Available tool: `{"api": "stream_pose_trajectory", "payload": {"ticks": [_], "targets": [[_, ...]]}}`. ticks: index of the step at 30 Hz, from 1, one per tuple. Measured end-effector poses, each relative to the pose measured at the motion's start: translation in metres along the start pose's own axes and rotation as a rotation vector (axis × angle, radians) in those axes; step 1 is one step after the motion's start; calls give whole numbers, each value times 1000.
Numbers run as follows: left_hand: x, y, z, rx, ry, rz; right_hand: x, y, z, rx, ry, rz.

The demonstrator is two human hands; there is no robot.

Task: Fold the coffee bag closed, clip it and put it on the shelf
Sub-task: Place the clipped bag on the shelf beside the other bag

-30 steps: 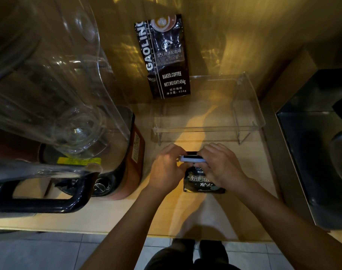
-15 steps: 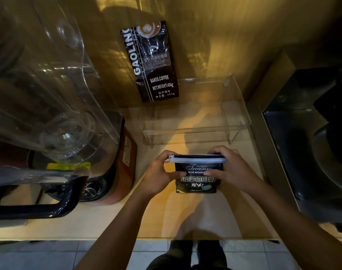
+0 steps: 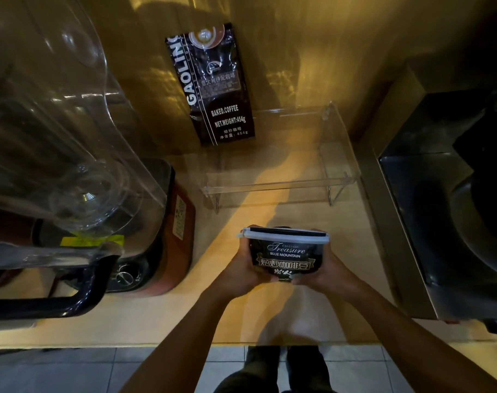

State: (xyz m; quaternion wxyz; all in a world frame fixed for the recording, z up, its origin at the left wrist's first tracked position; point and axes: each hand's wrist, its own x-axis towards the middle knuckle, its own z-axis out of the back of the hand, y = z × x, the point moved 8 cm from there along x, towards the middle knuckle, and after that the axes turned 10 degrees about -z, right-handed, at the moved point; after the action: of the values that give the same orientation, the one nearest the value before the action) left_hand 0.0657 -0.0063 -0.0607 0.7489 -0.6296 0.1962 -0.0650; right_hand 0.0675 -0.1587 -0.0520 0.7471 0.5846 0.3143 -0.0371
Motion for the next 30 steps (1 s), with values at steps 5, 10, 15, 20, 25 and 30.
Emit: {"api": "stream_pose_trajectory", "payload": {"ticks": [5, 10, 15, 20, 25, 30], "targets": [[3, 1, 10, 150, -16, 6, 3, -4, 2, 55, -11, -10], [2, -16, 25, 122, -109, -33, -3, 4, 12, 79, -25, 3], [12, -79, 33, 141, -143, -163, -16, 47, 37, 134, -75, 70], [23, -154, 47, 135, -164, -279, -28, 113, 65, 154, -108, 225], [54, -204, 57, 101, -107, -348, -20, 162, 91, 171, -155, 281], [95, -229, 70, 80, -83, -373, 7, 198, 116, 161, -145, 280]]}}
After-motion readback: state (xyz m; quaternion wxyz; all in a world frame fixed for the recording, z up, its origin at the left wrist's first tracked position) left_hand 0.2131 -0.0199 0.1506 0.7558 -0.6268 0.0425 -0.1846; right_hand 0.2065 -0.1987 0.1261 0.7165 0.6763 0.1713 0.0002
